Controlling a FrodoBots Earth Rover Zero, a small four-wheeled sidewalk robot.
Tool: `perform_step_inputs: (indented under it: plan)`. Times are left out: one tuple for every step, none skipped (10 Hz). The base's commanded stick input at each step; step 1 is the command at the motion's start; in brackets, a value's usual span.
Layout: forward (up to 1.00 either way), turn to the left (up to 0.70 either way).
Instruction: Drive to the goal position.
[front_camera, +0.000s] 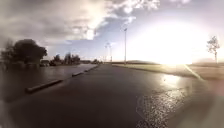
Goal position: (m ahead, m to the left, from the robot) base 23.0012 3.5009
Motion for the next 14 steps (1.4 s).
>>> perform_step_inputs:
  plan:
    - [0.70,0.00]
    - [0.70,0.00]
    - [0.70,0.00]
    - [0.70,0.00]
    - [0.70,0.00]
    - [0.70,0.00]
    - [0.70,0.00]
    - [0.70,0.00]
    - [0.70,0.00]
    - [0.70,0.00]
    - [0.70,0.00]
    - [0.70,0.00]
    - [0.70,0.00]
    - [0.70,-0.01]
